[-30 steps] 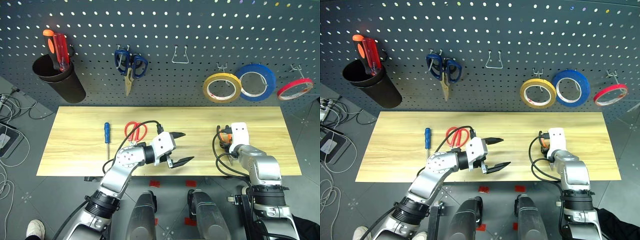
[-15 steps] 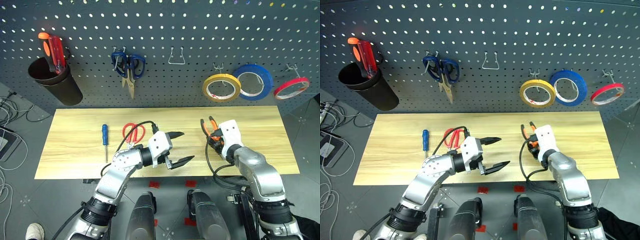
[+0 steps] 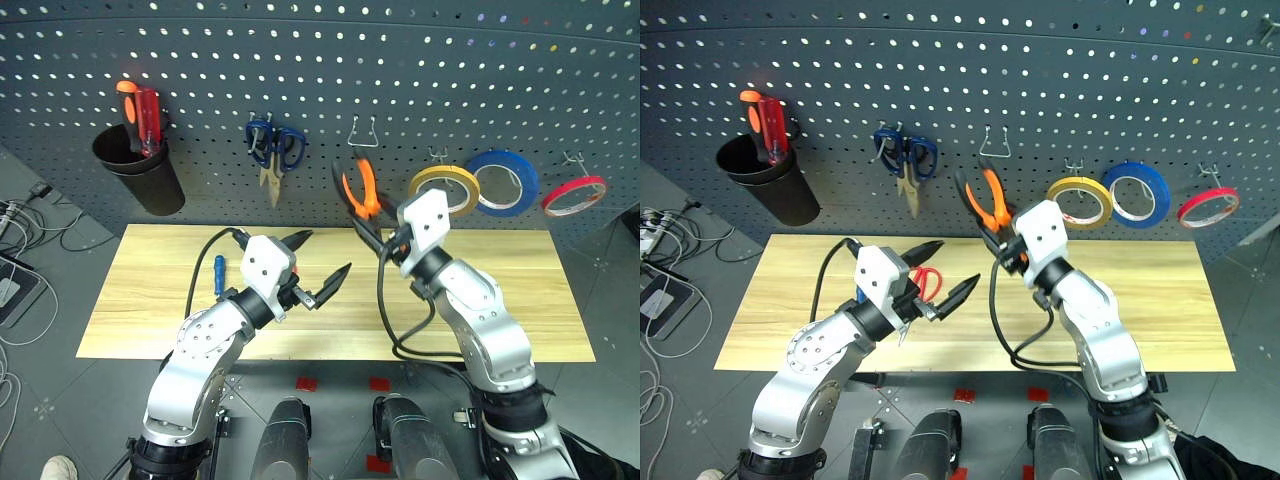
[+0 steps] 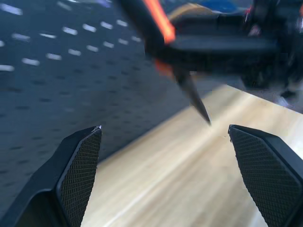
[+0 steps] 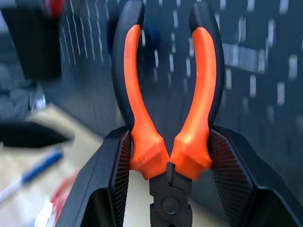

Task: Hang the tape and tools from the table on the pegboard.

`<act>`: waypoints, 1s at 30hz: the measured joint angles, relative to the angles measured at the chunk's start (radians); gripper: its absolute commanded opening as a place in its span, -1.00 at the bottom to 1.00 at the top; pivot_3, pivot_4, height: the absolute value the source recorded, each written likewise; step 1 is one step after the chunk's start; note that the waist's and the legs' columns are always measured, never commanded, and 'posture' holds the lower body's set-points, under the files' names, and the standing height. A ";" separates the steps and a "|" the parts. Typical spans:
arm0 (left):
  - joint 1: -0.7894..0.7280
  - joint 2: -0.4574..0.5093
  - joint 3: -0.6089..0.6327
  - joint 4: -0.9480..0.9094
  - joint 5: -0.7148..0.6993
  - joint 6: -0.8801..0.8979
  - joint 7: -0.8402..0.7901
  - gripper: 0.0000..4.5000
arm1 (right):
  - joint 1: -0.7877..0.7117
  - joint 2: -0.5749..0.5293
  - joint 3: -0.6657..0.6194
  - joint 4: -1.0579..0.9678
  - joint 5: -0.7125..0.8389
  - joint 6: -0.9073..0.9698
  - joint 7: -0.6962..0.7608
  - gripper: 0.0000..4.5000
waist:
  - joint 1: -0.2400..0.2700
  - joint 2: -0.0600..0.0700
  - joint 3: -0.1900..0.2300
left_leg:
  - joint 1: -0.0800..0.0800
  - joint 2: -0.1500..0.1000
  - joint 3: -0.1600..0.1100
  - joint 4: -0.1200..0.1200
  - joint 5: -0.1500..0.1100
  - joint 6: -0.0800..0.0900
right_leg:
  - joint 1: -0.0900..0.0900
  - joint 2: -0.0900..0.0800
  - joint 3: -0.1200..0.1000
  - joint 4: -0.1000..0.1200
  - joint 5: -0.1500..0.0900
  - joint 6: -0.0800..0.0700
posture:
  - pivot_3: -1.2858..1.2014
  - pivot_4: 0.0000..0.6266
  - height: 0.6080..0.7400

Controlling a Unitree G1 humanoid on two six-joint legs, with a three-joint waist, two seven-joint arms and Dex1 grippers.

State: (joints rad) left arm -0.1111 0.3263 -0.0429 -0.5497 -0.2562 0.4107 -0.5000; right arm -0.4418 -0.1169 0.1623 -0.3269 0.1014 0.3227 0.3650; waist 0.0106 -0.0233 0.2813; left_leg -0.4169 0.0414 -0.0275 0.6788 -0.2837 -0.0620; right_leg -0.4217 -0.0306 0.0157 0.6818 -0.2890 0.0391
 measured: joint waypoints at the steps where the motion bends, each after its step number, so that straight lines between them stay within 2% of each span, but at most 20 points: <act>1: 0.000 -0.004 0.009 -0.006 0.001 0.002 0.019 1.00 | -0.033 0.016 -0.006 0.035 0.000 -0.042 -0.004 -0.05 | 0.006 0.000 -0.003 | 0.000 0.000 0.000 0.000 0.000 0.000 | 0.000 0.000 0.000 0.000 0.000 0.000 | 0.20 -0.42 1.00; 9: -0.072 -0.060 0.020 -0.012 0.018 0.015 0.151 1.00 | -0.286 0.106 -0.053 0.318 -0.042 -0.319 -0.110 -0.05 | 0.043 -0.002 -0.014 | 0.000 0.000 0.001 0.001 0.001 -0.002 | 0.000 0.000 -0.001 0.001 0.001 -0.002 | 0.22 -0.43 1.00; 15: -0.221 -0.101 0.010 0.104 0.049 -0.021 0.196 1.00 | -0.460 0.109 -0.104 0.562 -0.099 -0.533 -0.216 -0.05 | 0.063 -0.003 -0.015 | 0.000 0.001 0.001 0.000 0.003 -0.004 | -0.001 0.002 -0.001 0.001 0.003 -0.003 | 0.21 -0.39 1.00; 25: -0.356 -0.112 0.001 0.286 0.062 -0.109 0.167 1.00 | -0.558 0.105 -0.144 0.807 -0.123 -0.691 -0.316 -0.05 | 0.065 -0.003 -0.015 | 0.000 0.003 0.003 0.000 0.003 -0.004 | -0.002 0.004 0.000 0.002 0.003 -0.004 | 0.21 -0.33 1.00; 30: -0.374 -0.116 -0.012 0.295 0.062 -0.122 0.155 1.00 | -0.559 0.112 -0.144 0.881 -0.125 -0.716 -0.343 -0.05 | 0.064 -0.003 -0.015 | 0.000 0.004 0.003 0.000 0.003 -0.004 | -0.002 0.004 0.000 0.002 0.003 -0.004 | 0.20 -0.31 1.00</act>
State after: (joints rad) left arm -0.4852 0.2106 -0.0550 -0.2552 -0.1938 0.2884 -0.3450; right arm -1.0007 -0.0047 0.0186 0.5537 -0.0240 -0.3936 0.0216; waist 0.0750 -0.0258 0.2660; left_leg -0.4166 0.0449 -0.0247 0.6787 -0.2810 -0.0664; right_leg -0.4238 -0.0265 0.0160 0.6836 -0.2860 0.0352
